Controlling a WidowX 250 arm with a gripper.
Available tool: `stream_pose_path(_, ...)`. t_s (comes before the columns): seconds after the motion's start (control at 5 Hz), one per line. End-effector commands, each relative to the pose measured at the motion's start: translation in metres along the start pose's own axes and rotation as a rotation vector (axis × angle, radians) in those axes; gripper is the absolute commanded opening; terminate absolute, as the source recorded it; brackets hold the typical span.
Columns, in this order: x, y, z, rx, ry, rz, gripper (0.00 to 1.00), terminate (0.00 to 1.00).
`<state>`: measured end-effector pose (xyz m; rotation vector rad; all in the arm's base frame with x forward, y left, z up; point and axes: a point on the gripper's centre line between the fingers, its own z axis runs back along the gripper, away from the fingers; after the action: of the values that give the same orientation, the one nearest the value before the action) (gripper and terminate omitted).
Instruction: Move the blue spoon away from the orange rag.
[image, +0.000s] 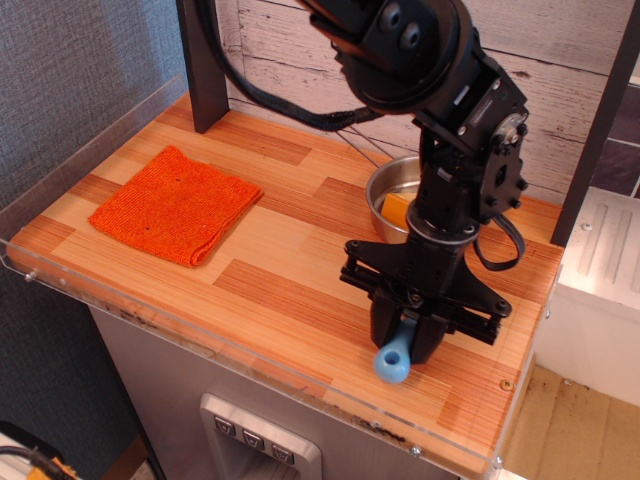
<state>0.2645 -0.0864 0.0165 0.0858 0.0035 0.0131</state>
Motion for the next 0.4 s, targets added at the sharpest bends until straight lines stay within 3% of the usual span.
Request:
stream_pose_path(0.0,-0.0015,0.0177,0.0075,-0.01,-0.012,0.019,1.0,0.0)
stream_pose_path(0.2,-0.0011,0.0203,0.0142,-0.037,-0.021,-0.006,1.0,0.0)
